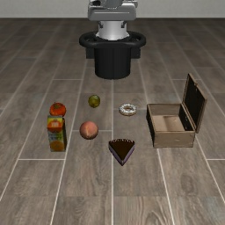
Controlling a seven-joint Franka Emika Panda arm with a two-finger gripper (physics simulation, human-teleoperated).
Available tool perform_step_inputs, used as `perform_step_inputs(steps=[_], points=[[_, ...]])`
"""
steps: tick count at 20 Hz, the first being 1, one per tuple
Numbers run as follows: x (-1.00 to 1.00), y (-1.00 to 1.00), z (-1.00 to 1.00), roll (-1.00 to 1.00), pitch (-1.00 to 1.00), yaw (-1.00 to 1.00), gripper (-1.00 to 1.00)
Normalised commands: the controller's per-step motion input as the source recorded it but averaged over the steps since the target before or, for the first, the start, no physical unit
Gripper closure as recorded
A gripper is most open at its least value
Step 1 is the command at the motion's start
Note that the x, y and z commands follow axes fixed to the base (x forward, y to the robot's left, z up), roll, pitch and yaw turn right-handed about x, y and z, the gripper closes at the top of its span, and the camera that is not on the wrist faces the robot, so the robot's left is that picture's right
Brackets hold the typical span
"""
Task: Pick up the donut and place it in the box
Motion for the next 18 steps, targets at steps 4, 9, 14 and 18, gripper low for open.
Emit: perform_step_inputs(steps=[4,9,14,18], points=[[1.00,0.00,0.00,0.00,0.00,0.00,-1.00],[1.00,0.00,0.00,0.00,0.00,0.00,-1.00],[1.00,0.00,0.00,0.00,0.00,0.00,-1.00],[0.00,1.00,0.00,0.00,0.00,0.00,-1.00]])
